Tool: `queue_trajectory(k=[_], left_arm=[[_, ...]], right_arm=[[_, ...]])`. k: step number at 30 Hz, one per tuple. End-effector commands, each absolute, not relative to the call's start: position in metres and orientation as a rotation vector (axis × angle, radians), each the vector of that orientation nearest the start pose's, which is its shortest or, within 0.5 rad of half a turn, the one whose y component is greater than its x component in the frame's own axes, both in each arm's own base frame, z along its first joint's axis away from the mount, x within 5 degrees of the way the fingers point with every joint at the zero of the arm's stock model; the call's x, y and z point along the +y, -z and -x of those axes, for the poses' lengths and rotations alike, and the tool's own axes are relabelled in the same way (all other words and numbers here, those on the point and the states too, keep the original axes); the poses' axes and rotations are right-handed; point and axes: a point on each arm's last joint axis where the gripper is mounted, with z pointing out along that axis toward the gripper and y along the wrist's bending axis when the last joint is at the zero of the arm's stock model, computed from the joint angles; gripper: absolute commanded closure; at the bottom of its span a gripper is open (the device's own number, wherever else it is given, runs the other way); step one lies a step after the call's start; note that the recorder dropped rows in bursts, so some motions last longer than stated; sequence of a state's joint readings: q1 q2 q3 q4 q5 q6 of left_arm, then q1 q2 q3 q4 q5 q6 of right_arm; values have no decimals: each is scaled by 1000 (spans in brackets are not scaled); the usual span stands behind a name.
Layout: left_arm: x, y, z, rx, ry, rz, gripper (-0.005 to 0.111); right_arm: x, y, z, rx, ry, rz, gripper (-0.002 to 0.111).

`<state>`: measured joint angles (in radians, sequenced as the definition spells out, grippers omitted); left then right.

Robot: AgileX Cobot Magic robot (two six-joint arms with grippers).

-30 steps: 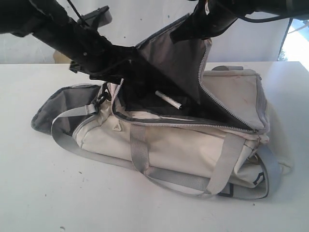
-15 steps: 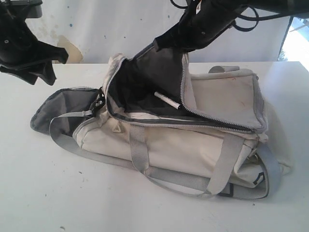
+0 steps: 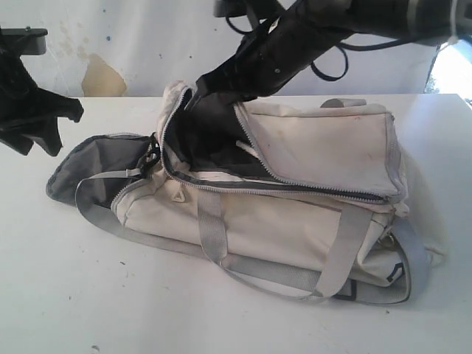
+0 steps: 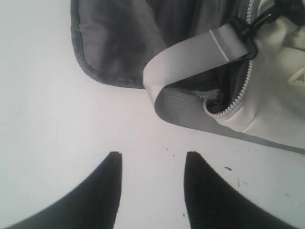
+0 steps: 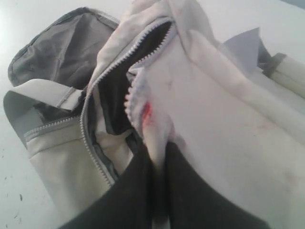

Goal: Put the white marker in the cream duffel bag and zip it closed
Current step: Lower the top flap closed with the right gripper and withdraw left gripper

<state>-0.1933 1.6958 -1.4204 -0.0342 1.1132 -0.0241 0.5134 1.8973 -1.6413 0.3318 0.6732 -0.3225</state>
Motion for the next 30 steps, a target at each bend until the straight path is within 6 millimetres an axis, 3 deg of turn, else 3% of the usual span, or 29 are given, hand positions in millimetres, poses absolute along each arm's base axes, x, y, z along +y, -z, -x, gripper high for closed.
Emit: queue_trajectory(k=[1, 5, 10, 14, 22, 26, 30], left_arm=[[-66, -275, -337, 2875, 49, -236, 64], [-65, -267, -335, 2886, 39, -240, 64], [-65, -267, -336, 2874, 34, -238, 64], [-65, -267, -336, 2865, 35, -237, 64], [-65, -267, -337, 2861, 36, -237, 64], [-65, -267, -337, 2861, 36, -237, 64], [-66, -267, -338, 2847, 45, -232, 64]], right_arm=[[255, -274, -371, 2270, -472, 830, 108], [269, -255, -371, 2287, -475, 860, 102], [281, -228, -371, 2336, -478, 892, 83], [286, -217, -370, 2355, -478, 909, 69], [286, -215, -370, 2367, -482, 896, 47], [285, -220, -367, 2400, -499, 881, 43], [281, -239, -360, 2398, -513, 889, 43]])
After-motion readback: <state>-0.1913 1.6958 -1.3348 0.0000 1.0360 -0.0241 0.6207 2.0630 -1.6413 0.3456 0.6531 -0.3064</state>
